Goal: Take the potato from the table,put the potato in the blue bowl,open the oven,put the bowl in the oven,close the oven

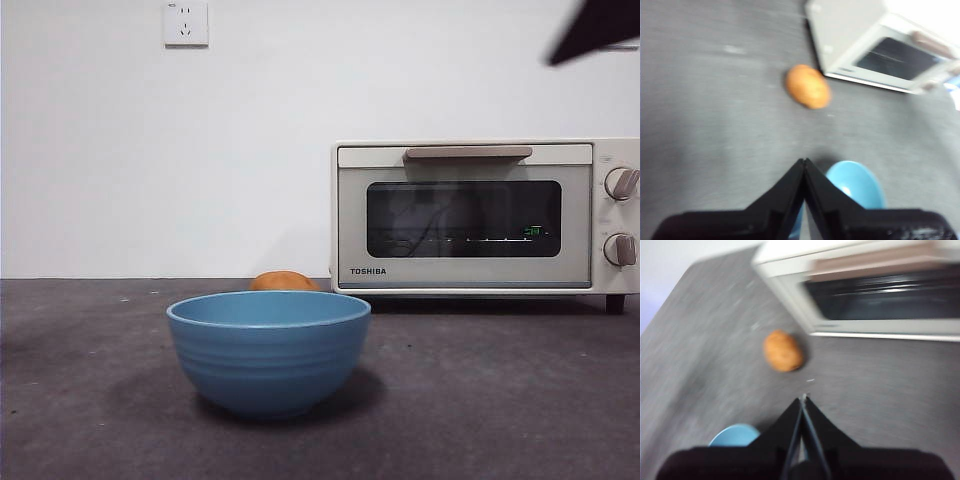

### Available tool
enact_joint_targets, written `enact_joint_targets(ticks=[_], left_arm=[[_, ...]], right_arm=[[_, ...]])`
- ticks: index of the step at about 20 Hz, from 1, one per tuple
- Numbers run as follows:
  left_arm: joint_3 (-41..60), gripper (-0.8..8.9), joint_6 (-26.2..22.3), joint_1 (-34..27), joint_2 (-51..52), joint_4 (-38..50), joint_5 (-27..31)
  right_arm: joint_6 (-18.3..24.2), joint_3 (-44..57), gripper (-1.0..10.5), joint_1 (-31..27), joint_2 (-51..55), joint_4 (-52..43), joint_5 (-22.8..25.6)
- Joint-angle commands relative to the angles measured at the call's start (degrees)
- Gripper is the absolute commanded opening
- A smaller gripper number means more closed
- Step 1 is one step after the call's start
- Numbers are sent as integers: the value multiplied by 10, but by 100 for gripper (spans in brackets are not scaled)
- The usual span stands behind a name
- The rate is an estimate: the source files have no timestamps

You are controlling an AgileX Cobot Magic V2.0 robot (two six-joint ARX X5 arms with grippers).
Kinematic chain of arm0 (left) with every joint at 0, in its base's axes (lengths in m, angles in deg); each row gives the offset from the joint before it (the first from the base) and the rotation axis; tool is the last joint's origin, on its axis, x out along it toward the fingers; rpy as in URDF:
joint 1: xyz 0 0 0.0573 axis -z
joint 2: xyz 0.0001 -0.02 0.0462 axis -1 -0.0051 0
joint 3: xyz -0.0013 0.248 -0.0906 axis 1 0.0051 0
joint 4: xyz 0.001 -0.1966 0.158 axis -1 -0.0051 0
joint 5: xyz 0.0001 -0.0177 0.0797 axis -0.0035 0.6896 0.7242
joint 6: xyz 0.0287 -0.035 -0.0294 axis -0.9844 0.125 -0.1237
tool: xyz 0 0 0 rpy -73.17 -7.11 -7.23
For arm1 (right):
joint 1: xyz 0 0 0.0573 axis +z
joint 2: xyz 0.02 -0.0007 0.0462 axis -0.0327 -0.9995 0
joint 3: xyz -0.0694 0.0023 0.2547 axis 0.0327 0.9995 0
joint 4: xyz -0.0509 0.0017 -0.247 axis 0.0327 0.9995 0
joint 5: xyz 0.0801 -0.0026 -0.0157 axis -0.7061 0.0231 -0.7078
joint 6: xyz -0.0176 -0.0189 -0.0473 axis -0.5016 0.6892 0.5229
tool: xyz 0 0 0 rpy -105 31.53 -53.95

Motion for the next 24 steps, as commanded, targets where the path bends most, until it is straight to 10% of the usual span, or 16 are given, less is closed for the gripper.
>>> enact_joint_targets(ticks=[1,14,20,24], left_arm=[[-10,-5,-14,0,-13,-7,-23],[-16,-5,-108,1,-19,-117,-34],[-16,-5,-127,1,-19,-122,-34],[-16,-5,-135,1,-19,-139,-34]], right_arm=[[64,-83,-11,61,-83,34,8],[212,-641,14,227,-552,311,181],[220,-740,632,237,-716,322,204],[224,-740,659,235,-778,282,214]])
